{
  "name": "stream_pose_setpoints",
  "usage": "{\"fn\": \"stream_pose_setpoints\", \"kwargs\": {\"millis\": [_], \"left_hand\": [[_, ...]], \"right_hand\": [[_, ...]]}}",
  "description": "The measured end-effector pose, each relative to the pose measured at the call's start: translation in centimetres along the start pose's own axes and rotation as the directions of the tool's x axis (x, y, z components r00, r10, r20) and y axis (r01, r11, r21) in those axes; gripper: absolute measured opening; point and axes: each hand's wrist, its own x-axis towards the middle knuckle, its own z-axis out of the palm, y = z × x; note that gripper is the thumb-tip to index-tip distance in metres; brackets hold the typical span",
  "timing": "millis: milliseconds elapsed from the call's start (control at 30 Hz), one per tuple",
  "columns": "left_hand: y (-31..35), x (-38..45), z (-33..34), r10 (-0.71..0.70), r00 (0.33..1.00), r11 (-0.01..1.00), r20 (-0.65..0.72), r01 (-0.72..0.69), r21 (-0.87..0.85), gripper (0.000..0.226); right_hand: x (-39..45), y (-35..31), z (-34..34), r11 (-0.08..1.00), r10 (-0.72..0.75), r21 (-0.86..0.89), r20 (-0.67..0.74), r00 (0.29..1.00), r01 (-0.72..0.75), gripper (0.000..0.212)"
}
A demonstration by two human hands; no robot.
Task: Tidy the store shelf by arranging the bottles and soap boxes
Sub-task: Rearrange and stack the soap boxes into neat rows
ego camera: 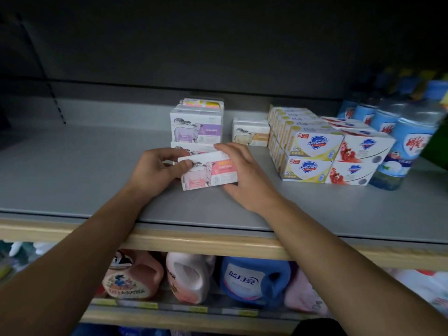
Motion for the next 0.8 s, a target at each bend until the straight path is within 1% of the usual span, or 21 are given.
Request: {"fn": "stream_pose_setpoints", "kwargs": {"millis": [67, 100, 167, 200, 267, 300, 333, 400, 433, 500, 567, 633, 700, 733, 800], "left_hand": [[0.1, 0.0, 0.1, -0.009, 1.000, 0.999, 0.008, 0.009, -0.047, 0.018], [0.2, 0.0, 0.2, -0.011, 1.000, 0.995, 0.016, 0.012, -0.099, 0.013], [0.5, -0.1, 0.4, -0.026, 0.999, 0.973, 0.039, 0.034, -0.228, 0.008], [0.5, -0.2, 0.4, -0.038, 0.998, 0.957, 0.055, 0.052, -0.286, 0.008], [0.5, -0.3, 0.3, -0.048, 0.994, 0.941, 0.100, 0.078, -0.329, 0.016], [0.5, -0.4, 0.2, -0.038, 0.992, 0.943, 0.124, 0.076, -0.323, 0.022], [0.4, -0.4, 0.3, -0.024, 0.990, 0.949, 0.142, 0.067, -0.308, 0.026], [0.4, -0.5, 0.6, 0.011, 0.989, 0.969, 0.150, 0.026, -0.246, 0.023], [0.4, -0.5, 0.8, 0.024, 0.989, 0.978, 0.147, 0.007, -0.207, 0.023], [0.4, -0.5, 1.1, 0.045, 0.989, 0.989, 0.139, -0.024, -0.148, 0.035], [0.3, -0.5, 1.1, 0.064, 0.990, 0.991, 0.124, -0.049, -0.123, 0.042], [0.3, -0.5, 1.1, 0.081, 0.990, 0.992, 0.111, -0.069, -0.108, 0.041], [0.3, -0.4, 1.2, 0.090, 0.991, 0.992, 0.103, -0.081, -0.093, 0.041], [0.3, -0.4, 1.3, 0.096, 0.990, 0.992, 0.105, -0.087, -0.090, 0.039], [0.4, -0.5, 1.2, 0.094, 0.986, 0.987, 0.138, -0.074, -0.144, 0.028]], "right_hand": [[0.1, 0.1, -0.1, 0.999, 0.029, 0.035, -0.011, 1.000, -0.028, 0.073], [0.1, 0.1, -0.2, 0.994, 0.072, 0.081, -0.006, 0.997, -0.071, 0.074], [0.0, 0.1, -0.6, 0.953, 0.189, 0.234, 0.028, 0.982, -0.190, 0.076], [-0.1, 0.2, -0.8, 0.922, 0.231, 0.307, 0.045, 0.972, -0.234, 0.072], [-0.1, 0.3, -1.2, 0.857, 0.297, 0.422, 0.065, 0.953, -0.296, 0.057], [-0.1, 0.2, -1.3, 0.811, 0.341, 0.482, 0.073, 0.937, -0.332, 0.047], [0.0, 0.1, -1.4, 0.758, 0.397, 0.532, 0.082, 0.914, -0.377, 0.042], [0.2, -0.1, -1.5, 0.675, 0.507, 0.572, 0.099, 0.856, -0.466, 0.050], [0.3, -0.1, -1.5, 0.653, 0.553, 0.559, 0.110, 0.826, -0.511, 0.054], [0.5, 0.2, -1.5, 0.629, 0.620, 0.507, 0.130, 0.774, -0.590, 0.060], [0.7, 0.4, -1.5, 0.613, 0.637, 0.493, 0.152, 0.755, -0.617, 0.064], [0.8, 0.4, -1.5, 0.622, 0.621, 0.479, 0.181, 0.762, -0.620, 0.056], [0.8, 0.6, -1.6, 0.621, 0.607, 0.486, 0.199, 0.770, -0.615, 0.056], [0.8, 0.7, -1.7, 0.608, 0.602, 0.508, 0.205, 0.772, -0.610, 0.055], [0.8, 0.8, -1.7, 0.570, 0.576, 0.581, 0.223, 0.786, -0.582, 0.042]]}}
